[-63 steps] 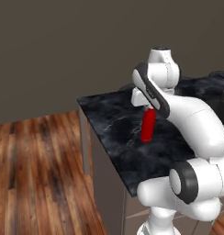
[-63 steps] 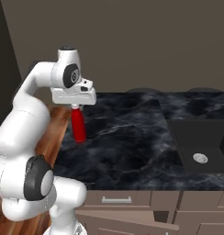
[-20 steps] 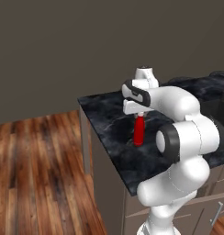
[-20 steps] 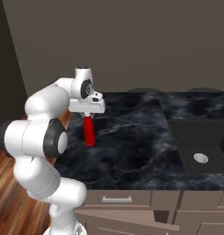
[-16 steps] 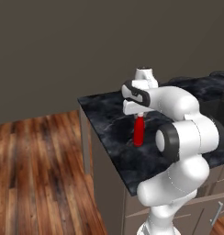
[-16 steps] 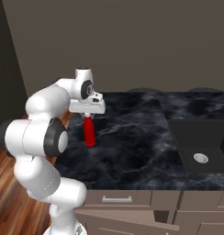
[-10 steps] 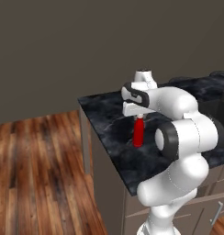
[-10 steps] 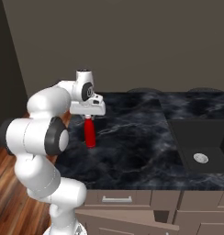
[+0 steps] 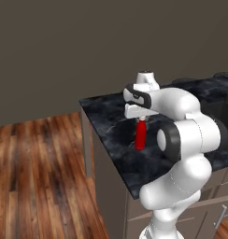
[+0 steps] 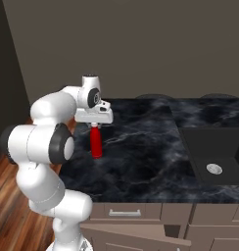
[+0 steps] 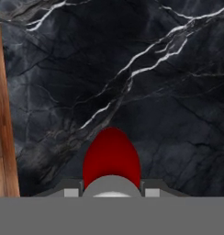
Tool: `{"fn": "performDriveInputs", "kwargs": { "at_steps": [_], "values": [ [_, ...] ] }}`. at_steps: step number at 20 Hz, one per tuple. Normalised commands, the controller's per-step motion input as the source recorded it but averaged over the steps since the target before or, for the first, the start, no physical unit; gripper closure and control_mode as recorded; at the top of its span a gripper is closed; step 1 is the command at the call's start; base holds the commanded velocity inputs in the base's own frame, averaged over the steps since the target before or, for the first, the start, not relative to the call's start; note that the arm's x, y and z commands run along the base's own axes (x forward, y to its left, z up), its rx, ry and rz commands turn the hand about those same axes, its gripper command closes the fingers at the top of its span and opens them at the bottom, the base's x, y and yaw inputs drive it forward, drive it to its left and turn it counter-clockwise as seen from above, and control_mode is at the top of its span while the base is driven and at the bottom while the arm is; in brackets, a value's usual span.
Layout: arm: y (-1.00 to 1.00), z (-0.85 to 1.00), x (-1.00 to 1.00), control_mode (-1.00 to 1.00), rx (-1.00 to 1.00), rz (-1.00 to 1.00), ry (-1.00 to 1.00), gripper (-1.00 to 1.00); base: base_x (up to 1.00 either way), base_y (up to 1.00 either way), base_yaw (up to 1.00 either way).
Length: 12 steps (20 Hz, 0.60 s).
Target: Move the drinks to the dining counter.
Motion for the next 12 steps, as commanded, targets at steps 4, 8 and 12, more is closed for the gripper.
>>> {"fn": "performDriveInputs", "kwargs": {
  "at_steps": [4, 8, 12],
  "values": [
    [0.0, -0.17, 0.02, -1.0, 0.0, 0.0, 0.0, -1.0, 0.0, 0.0, 0.0],
    [0.0, -0.02, 0.0, -1.0, 0.0, 0.0, 0.0, -1.0, 0.0, 0.0, 0.0],
    [-0.02, 0.02, 0.0, -1.0, 0.0, 0.0, 0.0, -1.0, 0.0, 0.0, 0.0]
  ]
}}
